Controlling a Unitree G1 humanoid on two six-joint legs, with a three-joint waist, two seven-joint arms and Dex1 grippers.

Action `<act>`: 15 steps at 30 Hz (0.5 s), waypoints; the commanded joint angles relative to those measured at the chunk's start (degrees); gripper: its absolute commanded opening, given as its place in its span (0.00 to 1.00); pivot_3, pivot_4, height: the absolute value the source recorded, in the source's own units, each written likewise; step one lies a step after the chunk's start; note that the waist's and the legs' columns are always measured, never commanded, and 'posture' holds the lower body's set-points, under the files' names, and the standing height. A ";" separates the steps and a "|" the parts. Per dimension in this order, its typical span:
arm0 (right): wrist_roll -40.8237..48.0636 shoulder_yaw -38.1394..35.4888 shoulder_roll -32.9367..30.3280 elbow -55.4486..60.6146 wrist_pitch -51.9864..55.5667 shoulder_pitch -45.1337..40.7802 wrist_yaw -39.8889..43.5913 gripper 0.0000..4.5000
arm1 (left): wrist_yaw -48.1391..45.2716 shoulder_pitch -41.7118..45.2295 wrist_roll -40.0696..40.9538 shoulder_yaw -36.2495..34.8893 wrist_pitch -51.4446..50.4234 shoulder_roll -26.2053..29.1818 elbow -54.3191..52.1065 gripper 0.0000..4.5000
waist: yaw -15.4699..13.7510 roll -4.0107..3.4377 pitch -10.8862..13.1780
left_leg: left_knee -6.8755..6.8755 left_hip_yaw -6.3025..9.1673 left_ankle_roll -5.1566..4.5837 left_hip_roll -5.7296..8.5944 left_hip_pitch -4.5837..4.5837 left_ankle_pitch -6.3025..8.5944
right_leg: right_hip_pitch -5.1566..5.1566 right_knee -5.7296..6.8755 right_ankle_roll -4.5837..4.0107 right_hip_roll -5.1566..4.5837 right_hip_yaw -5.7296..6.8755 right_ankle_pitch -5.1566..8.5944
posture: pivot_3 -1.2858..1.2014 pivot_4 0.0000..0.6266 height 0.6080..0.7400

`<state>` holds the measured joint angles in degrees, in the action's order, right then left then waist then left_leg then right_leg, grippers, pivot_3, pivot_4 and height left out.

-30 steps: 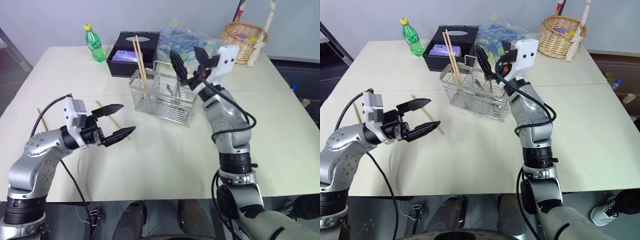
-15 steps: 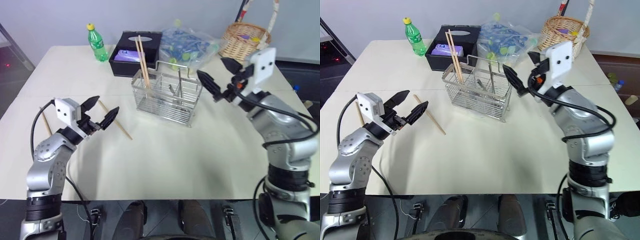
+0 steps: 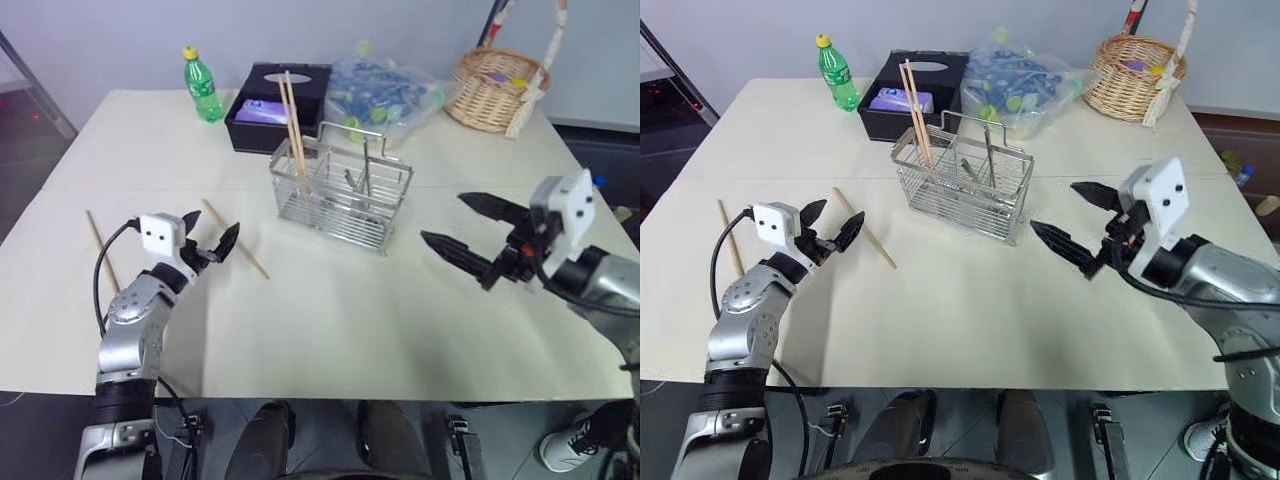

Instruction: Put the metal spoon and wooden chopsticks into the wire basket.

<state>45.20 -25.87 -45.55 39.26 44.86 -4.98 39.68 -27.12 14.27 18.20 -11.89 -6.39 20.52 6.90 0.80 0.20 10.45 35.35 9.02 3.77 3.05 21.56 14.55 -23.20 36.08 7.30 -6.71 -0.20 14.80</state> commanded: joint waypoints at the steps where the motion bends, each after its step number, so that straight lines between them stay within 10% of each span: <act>1: -0.68 -1.25 -1.55 3.22 -6.20 2.87 5.87 0.99 | 4.00 1.29 -2.74 0.25 0.83 -1.02 1.99 1.00 | -0.08 0.04 0.00 | 0.00 0.00 0.00 0.00 -0.01 0.00 | 0.01 0.00 0.01 0.00 0.00 0.00 | 0.52 0.24 1.00; 15: -7.99 1.99 -1.60 -0.09 -21.16 9.80 15.54 0.99 | 28.29 6.86 -11.24 -0.90 -5.85 -8.78 12.25 1.00 | -0.48 0.26 -0.05 | 0.33 0.01 0.01 0.01 -0.26 0.01 | 0.48 -0.01 0.49 0.00 0.03 0.12 | 0.52 0.24 1.00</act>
<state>37.90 -23.99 -46.88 38.60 25.80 5.17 54.59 -0.67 21.30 7.95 -12.07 -10.97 11.67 16.92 0.32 0.46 10.40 35.69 9.03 3.77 3.06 21.29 14.56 -22.71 36.06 7.80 -6.71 -0.17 14.92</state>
